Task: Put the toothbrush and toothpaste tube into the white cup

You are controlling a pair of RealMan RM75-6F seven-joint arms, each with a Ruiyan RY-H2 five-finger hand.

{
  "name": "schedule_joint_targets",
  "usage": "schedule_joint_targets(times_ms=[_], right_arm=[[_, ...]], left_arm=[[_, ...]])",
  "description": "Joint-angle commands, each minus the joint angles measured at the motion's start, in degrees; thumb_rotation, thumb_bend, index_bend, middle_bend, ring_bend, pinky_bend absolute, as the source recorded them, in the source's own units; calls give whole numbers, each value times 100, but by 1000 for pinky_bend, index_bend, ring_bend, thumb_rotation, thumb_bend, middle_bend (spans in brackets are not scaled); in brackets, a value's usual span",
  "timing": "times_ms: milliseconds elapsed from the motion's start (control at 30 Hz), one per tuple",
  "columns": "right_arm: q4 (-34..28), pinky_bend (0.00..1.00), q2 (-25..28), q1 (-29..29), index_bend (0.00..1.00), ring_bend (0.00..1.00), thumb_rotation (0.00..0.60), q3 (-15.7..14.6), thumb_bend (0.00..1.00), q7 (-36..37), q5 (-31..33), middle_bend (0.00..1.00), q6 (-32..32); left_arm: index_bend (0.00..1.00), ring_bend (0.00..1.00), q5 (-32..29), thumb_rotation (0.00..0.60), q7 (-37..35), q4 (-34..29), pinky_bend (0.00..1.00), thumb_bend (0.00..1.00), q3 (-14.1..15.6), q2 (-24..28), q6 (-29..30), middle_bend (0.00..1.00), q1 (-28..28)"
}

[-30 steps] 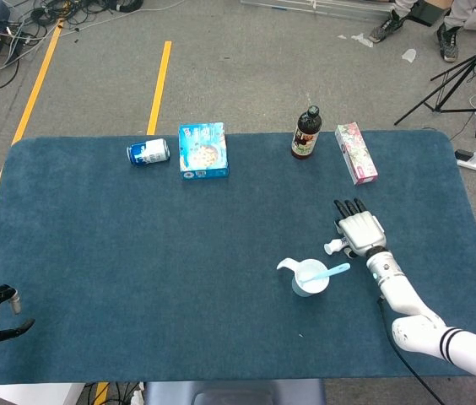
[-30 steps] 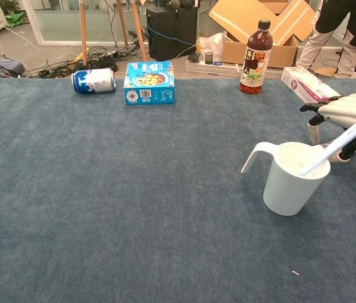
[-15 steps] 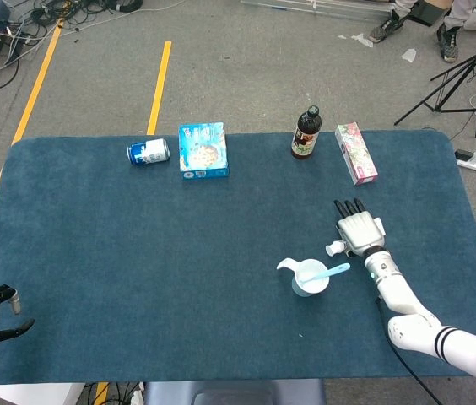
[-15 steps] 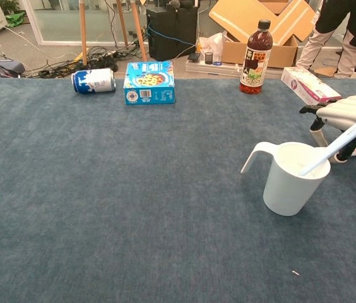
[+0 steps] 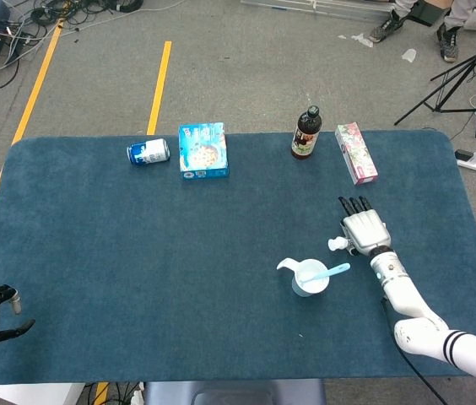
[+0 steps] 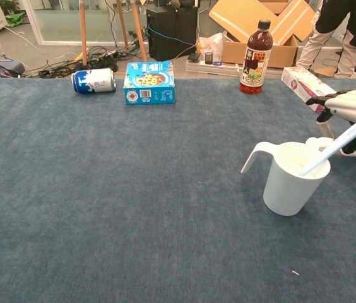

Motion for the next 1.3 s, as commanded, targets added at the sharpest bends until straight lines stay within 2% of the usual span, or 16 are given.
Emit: schedule_joint_targets(times_ms=[33,867,1133,1300], right_arm=[[-249,0,202,-84,657,0,600,67,216,206,-129,34,163],[-1848,0,1425,-520,657,0,600,446,216,1577,-933,34,1051],[-2608,0,2032,-710,657,0,600,601,216,2193,-1360,39,1429],[-2971,0,2233,-787,657,0,600,670,217,2434,-1661,50,1683]], left_arm=[[659,437,2,600,7,0,409,2,4,-1,-3,544,0],[659,437,-18,600,38,7,409,2,8,-23,-33,544,-12],[659,437,-41,600,70,20,409,2,15,-48,-74,544,-27],[659,437,-40,600,86,15,409,2,19,-58,-76,544,-28]])
